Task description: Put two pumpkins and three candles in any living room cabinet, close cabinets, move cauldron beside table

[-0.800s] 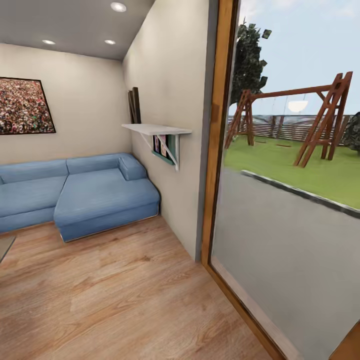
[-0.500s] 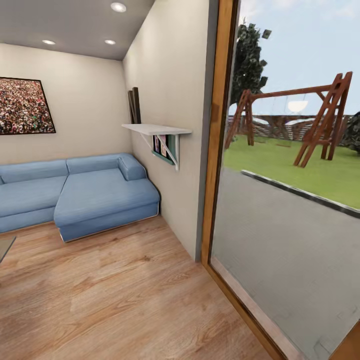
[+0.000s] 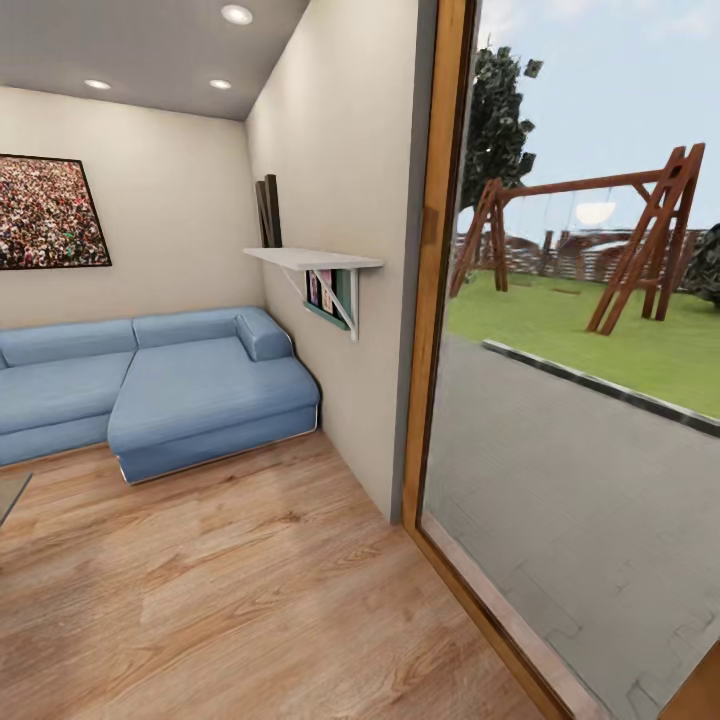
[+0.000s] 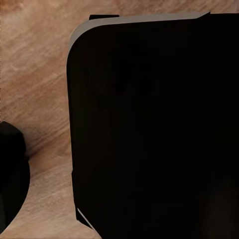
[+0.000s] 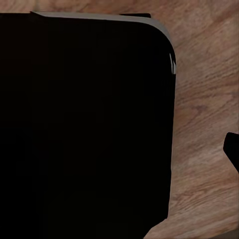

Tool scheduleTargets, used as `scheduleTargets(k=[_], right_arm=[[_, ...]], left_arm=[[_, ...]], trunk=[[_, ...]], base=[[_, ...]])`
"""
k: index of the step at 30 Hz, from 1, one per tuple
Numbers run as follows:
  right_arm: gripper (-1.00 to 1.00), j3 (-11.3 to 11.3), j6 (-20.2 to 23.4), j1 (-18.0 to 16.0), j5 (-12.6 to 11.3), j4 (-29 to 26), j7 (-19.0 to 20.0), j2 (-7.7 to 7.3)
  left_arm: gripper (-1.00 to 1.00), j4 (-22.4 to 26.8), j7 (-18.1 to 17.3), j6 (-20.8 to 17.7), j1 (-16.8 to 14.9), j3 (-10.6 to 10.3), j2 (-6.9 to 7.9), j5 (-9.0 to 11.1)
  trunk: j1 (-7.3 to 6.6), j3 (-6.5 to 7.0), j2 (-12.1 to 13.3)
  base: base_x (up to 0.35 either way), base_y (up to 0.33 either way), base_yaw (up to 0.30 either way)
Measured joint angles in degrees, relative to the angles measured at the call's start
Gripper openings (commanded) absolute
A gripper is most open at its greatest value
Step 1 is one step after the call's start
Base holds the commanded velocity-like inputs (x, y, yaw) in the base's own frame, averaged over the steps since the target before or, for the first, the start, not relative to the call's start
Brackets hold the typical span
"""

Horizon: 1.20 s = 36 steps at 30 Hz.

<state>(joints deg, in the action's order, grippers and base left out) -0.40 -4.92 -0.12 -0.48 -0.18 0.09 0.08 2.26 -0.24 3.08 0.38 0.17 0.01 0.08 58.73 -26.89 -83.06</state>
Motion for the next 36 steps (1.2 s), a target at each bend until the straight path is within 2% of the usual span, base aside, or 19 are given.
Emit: scheduleTargets(k=[10, 24, 36], right_arm=[[1.0, 0.13, 0.0, 0.03, 0.31, 0.14, 0.0, 0.02], [1.0, 0.25, 0.0, 0.01, 0.48, 0.25, -0.01, 0.09], [1.0, 0.24, 0.0, 0.01, 0.41, 0.3, -0.01, 0.18]], left_arm=[[1.0, 0.01, 0.0, 0.0, 0.03, 0.0, 0.16, 0.0], [1.0, 0.03, 0.0, 0.0, 0.03, -0.11, -0.1, -0.28], [1.0, -0.03, 0.0, 1.51, 0.04, -0.26, 0.07, -0.32]], trunk=[[0.01, 0.0, 0.0], [0.02, 0.0, 0.0], [0.03, 0.0, 0.0]], base=[[-0.014, -0.001, 0.036], [-0.137, -0.199, 0.234], [-0.121, -0.024, 0.244]])
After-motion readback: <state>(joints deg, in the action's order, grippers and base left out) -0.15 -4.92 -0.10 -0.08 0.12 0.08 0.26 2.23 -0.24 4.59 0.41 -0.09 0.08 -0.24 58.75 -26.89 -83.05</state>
